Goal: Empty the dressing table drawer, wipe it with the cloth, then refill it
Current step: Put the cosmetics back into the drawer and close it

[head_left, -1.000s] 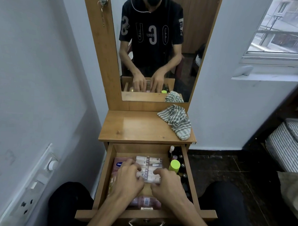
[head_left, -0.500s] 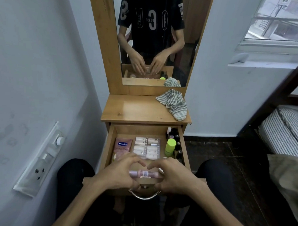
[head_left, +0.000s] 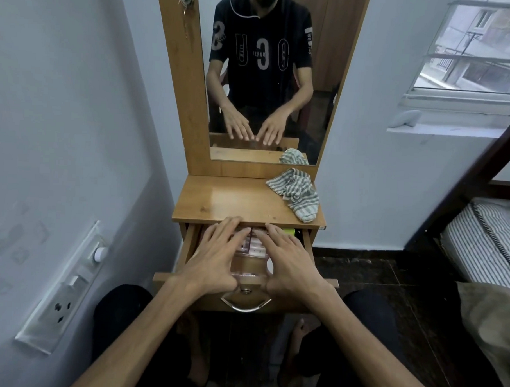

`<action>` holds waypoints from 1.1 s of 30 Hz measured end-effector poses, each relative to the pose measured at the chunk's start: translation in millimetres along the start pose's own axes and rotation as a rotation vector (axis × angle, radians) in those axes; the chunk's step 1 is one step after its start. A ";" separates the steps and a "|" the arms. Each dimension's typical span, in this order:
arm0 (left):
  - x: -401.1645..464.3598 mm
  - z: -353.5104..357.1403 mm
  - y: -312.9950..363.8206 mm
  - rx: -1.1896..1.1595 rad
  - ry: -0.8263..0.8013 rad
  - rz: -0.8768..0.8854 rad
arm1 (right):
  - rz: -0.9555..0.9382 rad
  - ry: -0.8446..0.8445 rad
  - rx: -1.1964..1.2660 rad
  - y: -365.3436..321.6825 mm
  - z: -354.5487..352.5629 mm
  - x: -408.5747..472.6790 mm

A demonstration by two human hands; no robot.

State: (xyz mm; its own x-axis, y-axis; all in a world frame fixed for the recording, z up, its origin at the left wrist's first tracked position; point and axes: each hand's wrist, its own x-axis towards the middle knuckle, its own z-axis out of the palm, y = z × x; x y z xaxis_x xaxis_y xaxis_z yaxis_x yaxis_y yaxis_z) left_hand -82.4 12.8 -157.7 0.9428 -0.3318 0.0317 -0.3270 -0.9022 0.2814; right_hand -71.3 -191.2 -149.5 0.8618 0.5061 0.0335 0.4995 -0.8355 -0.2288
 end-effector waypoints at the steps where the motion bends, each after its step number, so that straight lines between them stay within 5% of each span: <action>1: 8.9 -0.6 -3.0 0.034 0.019 0.000 | 0.004 0.007 -0.039 4.8 1.3 9.8; 7: 44.1 7.1 -21.7 0.001 0.133 -0.010 | -0.016 0.067 -0.155 26.3 16.8 51.9; 19: 66.3 55.4 -6.1 0.004 0.578 -0.149 | -0.019 0.616 -0.011 48.6 78.1 70.0; 27: 81.6 69.1 -20.4 0.090 0.668 -0.093 | -0.076 0.811 -0.049 60.8 100.1 84.0; 33: 81.9 64.2 -17.1 0.140 0.652 -0.097 | -0.057 0.809 -0.044 57.5 96.3 84.0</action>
State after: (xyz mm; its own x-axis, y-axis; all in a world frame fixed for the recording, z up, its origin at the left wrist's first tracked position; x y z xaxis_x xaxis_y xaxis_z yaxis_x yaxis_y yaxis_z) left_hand -3.8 -16.6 -221.5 0.7999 -0.0526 0.5978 -0.2027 -0.9613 0.1866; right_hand 21.4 -176.1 -253.5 0.6232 0.2510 0.7407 0.5334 -0.8290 -0.1679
